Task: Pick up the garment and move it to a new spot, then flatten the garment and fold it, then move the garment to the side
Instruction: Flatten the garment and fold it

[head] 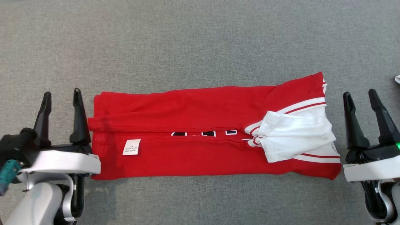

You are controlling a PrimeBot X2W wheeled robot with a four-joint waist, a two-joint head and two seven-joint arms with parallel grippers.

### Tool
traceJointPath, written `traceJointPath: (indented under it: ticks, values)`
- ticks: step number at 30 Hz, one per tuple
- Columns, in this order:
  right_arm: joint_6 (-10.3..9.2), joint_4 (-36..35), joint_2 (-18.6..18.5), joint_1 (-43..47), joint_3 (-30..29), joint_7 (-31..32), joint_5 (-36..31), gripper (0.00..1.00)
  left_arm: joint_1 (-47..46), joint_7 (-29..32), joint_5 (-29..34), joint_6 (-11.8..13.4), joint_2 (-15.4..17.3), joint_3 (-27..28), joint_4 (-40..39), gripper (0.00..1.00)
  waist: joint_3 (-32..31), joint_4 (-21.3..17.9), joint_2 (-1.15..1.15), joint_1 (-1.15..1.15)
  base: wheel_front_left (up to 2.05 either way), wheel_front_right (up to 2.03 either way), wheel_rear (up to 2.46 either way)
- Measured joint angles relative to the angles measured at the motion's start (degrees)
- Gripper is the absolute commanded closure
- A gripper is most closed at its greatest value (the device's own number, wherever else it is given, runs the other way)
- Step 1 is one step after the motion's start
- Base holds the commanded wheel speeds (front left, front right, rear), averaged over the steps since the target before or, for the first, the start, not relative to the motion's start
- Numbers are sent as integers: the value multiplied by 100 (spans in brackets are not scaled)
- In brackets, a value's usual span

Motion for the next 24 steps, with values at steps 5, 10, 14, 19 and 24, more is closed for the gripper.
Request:
traceJointPath:
  ticks: [5, 10, 14, 19, 24]
  values:
    - [0, 32, 272, 175, -348, 129, -604, 0, 152, -8, 820, 107, -108, -126, -118, 0, -75, 75, 0, 0, 0, 0, 0]
    - [0, 91, 402, 287, -506, 212, -820, 0, 240, -8, 1081, 25, -209, -259, 48, 0, -162, 158, 0, 0, 0, 0, 0]
    - [0, 123, 448, 324, -558, 288, -867, 0, 257, -8, 1099, -75, -254, -301, 180, 0, -216, 208, 0, 0, 0, 0, 0]
    - [0, 181, 450, 331, -604, 413, -904, 0, 203, -8, 1143, -155, -305, -376, 337, 0, -247, 281, 0, 0, 0, 0, 0]
    - [0, 405, 449, 356, -659, 633, -931, 0, 127, -8, 1148, -223, -358, -447, 464, 0, -245, 357, 0, 0, 0, 0, 0]
